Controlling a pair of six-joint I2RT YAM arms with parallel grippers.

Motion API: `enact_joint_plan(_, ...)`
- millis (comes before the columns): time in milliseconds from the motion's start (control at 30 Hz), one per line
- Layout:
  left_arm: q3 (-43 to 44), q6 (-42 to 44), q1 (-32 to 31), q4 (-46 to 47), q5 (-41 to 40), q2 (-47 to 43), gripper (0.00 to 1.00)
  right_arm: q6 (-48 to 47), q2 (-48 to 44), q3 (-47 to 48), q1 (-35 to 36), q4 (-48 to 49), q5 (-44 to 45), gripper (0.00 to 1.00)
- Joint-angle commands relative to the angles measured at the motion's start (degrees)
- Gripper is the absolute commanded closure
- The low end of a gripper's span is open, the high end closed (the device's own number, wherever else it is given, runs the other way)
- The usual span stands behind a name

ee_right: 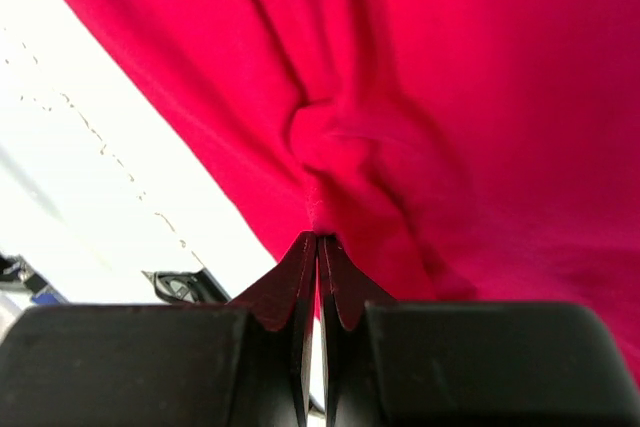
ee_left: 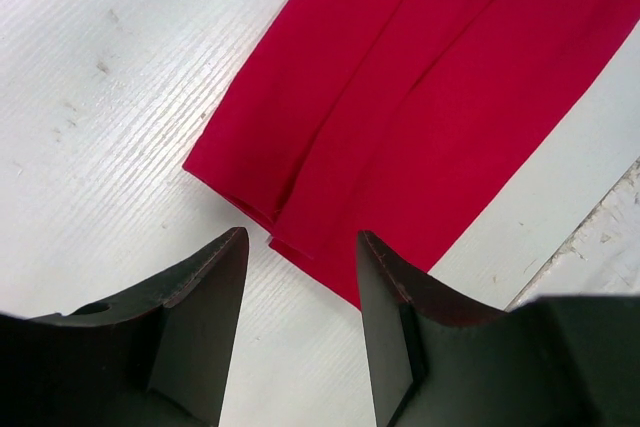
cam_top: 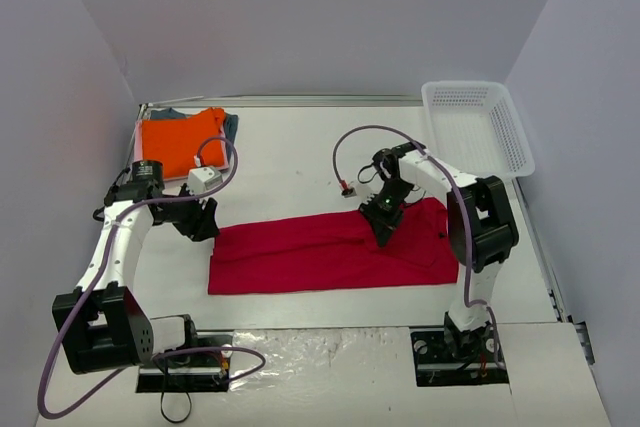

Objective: Fold and stack the t-shirts
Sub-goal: Fold the other side of the tshirt into a rectangle

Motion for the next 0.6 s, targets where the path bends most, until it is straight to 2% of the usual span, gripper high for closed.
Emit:
enact_joint_plan(0, -0.2, 0.6, 0.4, -0.4, 0.5, -2.0, 0.54, 0.4, -2.2, -1.8, 2.1, -4.3, 1.7, 1.00)
enact_joint_plan(567, -1.2, 0.9, 0.4, 0.2, -0.3, -2.5, 0.54, 0.4, 2.6, -5.6, 7.1, -3.1, 3.0, 0.99)
